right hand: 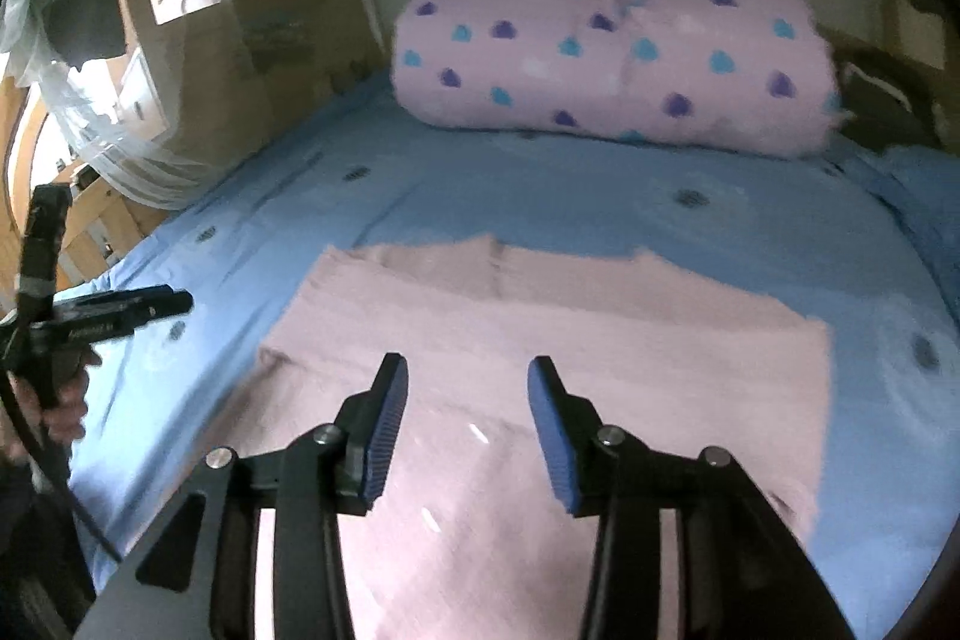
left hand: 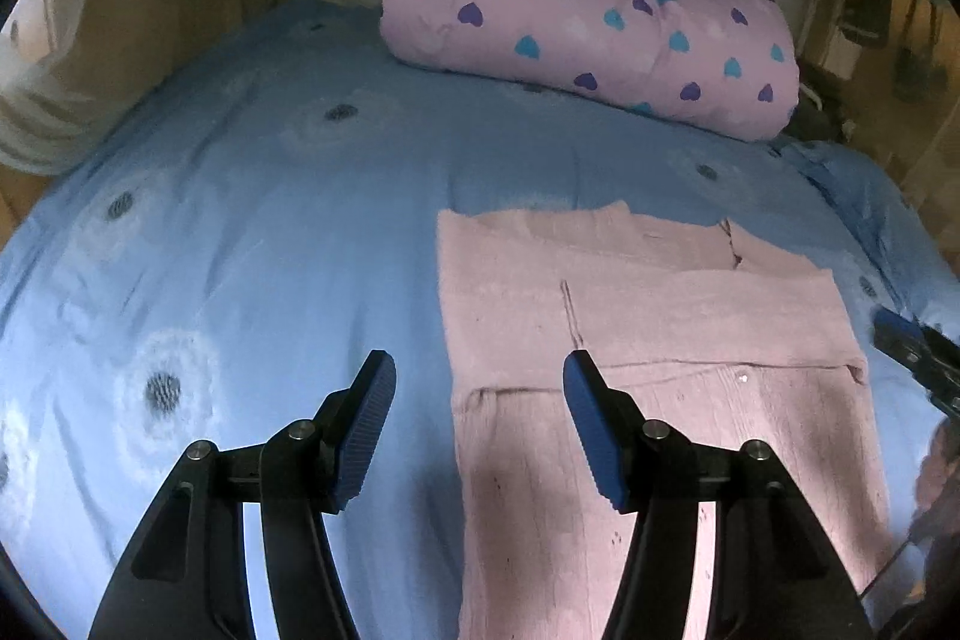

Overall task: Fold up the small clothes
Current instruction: 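Open the right gripper to release the sleeve on the cardigan, then move both tools to the ribbed hem of the cardigan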

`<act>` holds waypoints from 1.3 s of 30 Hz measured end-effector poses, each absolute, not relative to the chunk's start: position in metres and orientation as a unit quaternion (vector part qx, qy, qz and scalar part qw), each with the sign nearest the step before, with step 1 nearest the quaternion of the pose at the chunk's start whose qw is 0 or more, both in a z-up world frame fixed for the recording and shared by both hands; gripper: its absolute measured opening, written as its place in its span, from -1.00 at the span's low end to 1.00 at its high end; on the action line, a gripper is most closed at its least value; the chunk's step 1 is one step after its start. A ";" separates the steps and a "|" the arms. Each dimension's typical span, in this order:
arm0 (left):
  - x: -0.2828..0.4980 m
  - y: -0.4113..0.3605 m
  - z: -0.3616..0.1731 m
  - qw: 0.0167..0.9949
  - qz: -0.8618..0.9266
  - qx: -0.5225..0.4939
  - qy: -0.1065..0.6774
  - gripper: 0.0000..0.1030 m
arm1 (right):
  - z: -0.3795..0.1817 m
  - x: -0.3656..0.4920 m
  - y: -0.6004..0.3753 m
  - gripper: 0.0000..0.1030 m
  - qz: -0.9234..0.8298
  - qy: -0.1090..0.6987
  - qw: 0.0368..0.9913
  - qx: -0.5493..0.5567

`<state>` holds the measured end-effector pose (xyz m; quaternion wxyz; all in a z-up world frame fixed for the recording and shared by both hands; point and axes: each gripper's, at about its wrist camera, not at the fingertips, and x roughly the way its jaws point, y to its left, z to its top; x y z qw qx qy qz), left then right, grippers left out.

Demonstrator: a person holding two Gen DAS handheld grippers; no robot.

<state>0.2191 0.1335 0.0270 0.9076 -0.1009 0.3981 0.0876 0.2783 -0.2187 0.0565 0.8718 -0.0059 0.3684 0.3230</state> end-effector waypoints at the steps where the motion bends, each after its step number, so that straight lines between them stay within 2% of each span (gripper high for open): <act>1: 0.214 0.135 0.026 0.909 0.084 -0.105 0.394 0.02 | 0.057 0.274 -0.230 -0.02 0.322 0.373 0.870 -0.004; 5: 0.186 0.138 0.017 0.912 0.038 -0.111 0.394 0.02 | 0.047 0.244 -0.304 0.08 0.315 0.390 0.865 0.023; 10: 0.141 0.144 -0.011 0.893 -0.007 -0.156 0.422 0.03 | 0.016 0.219 -0.383 0.08 0.290 0.423 0.849 0.124; 15: 0.122 0.138 -0.043 0.860 -0.018 -0.192 0.472 0.03 | -0.014 0.188 -0.425 0.08 0.268 0.458 0.832 0.161; 17: 0.126 0.129 -0.050 0.850 -0.028 -0.202 0.486 0.03 | -0.019 0.183 -0.430 0.08 0.264 0.474 0.823 0.171; 24: 0.132 0.107 -0.076 0.834 -0.021 -0.144 0.532 0.03 | -0.052 0.169 -0.426 0.07 0.274 0.533 0.773 0.211; 31: 0.104 0.122 -0.082 0.827 -0.032 -0.202 0.523 0.03 | -0.075 0.156 -0.426 0.07 0.281 0.556 0.736 0.265; 39: 0.073 0.134 -0.087 0.777 -0.079 -0.337 0.525 0.13 | -0.074 0.149 -0.409 0.07 0.289 0.561 0.731 0.260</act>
